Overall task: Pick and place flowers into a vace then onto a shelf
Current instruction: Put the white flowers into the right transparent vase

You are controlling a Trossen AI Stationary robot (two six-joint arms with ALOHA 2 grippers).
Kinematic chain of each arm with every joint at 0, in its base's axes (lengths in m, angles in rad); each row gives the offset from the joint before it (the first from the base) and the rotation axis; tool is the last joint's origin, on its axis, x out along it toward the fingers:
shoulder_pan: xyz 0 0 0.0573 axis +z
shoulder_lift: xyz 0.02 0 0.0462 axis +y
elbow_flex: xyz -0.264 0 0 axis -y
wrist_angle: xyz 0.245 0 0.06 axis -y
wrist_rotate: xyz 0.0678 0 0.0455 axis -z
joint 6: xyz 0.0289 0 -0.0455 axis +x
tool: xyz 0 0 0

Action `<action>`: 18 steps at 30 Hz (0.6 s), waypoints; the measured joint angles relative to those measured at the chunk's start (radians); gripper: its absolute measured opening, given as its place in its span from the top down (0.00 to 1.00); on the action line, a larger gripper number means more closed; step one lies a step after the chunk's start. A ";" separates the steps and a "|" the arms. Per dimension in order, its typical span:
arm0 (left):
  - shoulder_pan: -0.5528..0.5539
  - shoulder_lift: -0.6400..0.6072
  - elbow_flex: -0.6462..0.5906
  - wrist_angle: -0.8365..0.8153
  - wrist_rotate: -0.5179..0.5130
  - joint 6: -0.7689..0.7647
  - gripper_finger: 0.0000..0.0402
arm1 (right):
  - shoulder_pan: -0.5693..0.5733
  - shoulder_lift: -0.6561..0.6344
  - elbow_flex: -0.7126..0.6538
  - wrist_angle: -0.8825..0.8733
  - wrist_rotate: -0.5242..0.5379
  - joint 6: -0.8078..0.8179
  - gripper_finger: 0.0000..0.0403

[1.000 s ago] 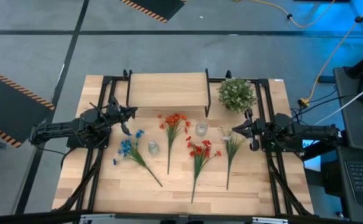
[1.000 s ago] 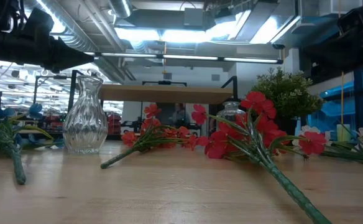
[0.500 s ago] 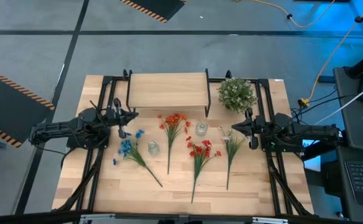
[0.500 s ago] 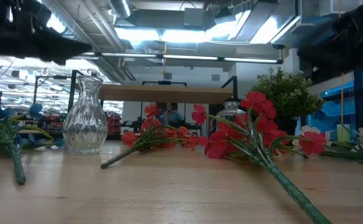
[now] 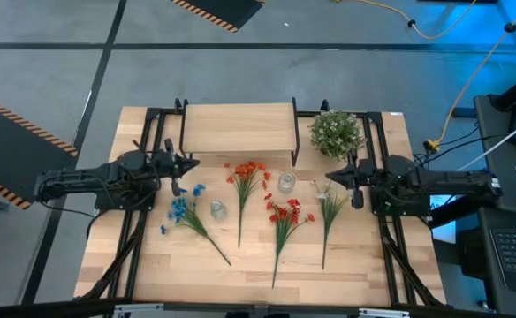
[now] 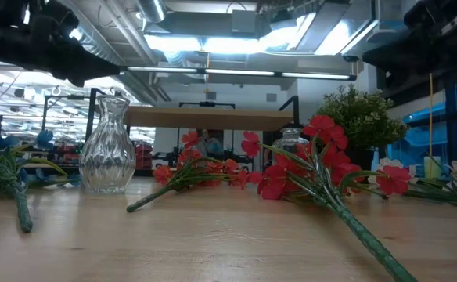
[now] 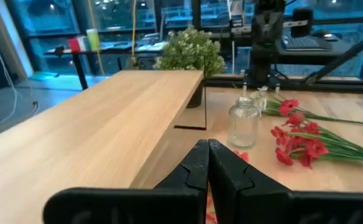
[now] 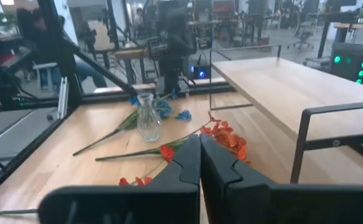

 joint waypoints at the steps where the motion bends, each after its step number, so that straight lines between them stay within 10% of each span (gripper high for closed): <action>1: 0.000 0.008 0.000 0.004 0.012 -0.001 0.99 | 0.000 0.022 0.014 0.001 0.001 0.007 1.00; 18: 0.000 0.034 0.000 0.056 0.060 -0.024 0.99 | 0.000 0.376 0.211 -0.090 0.173 -0.023 0.99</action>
